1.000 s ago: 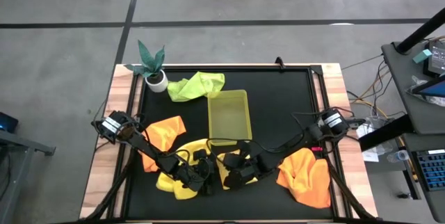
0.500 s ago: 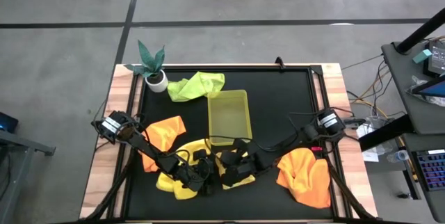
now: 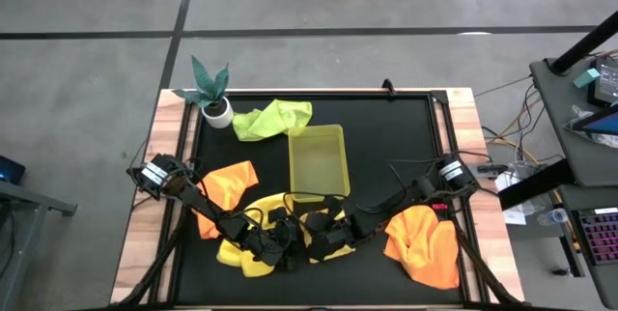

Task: Fold microfiber towels
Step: Fold the top yellow microfiber cloth

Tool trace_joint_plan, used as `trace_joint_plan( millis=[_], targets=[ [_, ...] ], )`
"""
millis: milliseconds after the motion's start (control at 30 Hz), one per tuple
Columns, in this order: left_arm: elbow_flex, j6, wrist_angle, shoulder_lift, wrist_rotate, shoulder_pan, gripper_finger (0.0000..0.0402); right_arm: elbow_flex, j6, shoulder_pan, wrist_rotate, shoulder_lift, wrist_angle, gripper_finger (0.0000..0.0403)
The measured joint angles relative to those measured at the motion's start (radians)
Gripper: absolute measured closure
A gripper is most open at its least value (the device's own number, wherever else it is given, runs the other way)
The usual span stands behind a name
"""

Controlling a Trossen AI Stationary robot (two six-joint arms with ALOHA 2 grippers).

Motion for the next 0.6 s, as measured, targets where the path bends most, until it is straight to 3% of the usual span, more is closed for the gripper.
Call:
trace_joint_plan(
  millis=[300,600],
  targets=[
    [0.000,0.000,-0.001,0.000,0.000,0.000,0.0261,0.002,-0.016,0.006,-0.001,-0.063,-0.066,0.0265],
    [-0.001,0.000,-0.003,0.000,0.000,0.000,0.0261,0.002,-0.139,0.118,-0.035,-0.136,-0.102,0.0249]
  ],
)
